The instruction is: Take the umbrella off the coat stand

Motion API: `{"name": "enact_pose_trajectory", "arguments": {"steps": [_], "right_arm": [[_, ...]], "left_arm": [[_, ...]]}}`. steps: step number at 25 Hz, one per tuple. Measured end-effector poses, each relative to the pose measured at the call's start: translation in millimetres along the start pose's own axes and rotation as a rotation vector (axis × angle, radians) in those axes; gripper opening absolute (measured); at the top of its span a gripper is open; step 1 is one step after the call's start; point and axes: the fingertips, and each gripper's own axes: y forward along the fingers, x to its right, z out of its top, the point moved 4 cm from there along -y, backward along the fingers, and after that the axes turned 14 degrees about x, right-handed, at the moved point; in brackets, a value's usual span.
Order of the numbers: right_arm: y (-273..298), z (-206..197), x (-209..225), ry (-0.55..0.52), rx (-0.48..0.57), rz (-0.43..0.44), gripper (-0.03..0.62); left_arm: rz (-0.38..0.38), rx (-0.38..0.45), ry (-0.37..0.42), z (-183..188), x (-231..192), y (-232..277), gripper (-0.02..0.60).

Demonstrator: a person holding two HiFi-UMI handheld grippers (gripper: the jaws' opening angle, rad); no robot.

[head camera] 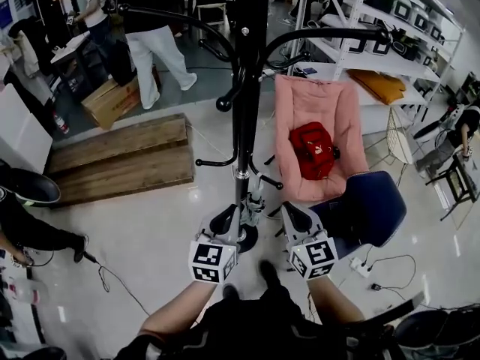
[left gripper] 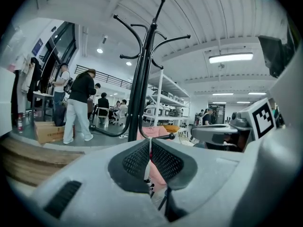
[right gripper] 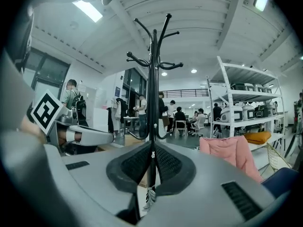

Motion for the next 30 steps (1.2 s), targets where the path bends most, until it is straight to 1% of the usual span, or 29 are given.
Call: {"name": "enact_pose_trajectory", "arguments": {"steps": [3,7,10,13,17,20,21,25,27,30], "right_arm": [[10,-5,7,0.004,-0.006,0.052,0.008],[16,-17,25,0.024,-0.021,0.104,0.008],[23,-28,37,0.044,-0.033,0.148,0.008],[34,-38,46,0.037,-0.058,0.214,0.008],[45,-53,52,0.028,-0.083,0.275,0.008],[50,-65,53,0.035,-0.103,0.325,0.009],[52,-68,54,0.036,-0.108,0.34,0.009],[65,-80,62,0.04,-0.097,0.386,0.011],[73,-88,65,0.035,-0.096,0.425,0.011],[82,-99,65,0.031,-0.091,0.495,0.065]], "left_arm": [[0.008,-0.01,0.022,-3,-1,8,0.006],[0.054,-0.009,0.01,-8,3,19,0.006],[0.084,-0.006,0.021,-13,2,31,0.006],[0.114,-0.045,0.022,-25,4,43,0.006],[0.11,-0.07,0.02,-39,6,60,0.016],[0.129,-0.089,-0.003,-50,4,68,0.062],[0.14,-0.099,-0.005,-53,3,70,0.066],[0.172,-0.134,-0.014,-69,1,82,0.066],[0.18,-0.144,-0.007,-75,0,90,0.066],[0.178,-0.159,0.026,-85,0,101,0.066]]}}
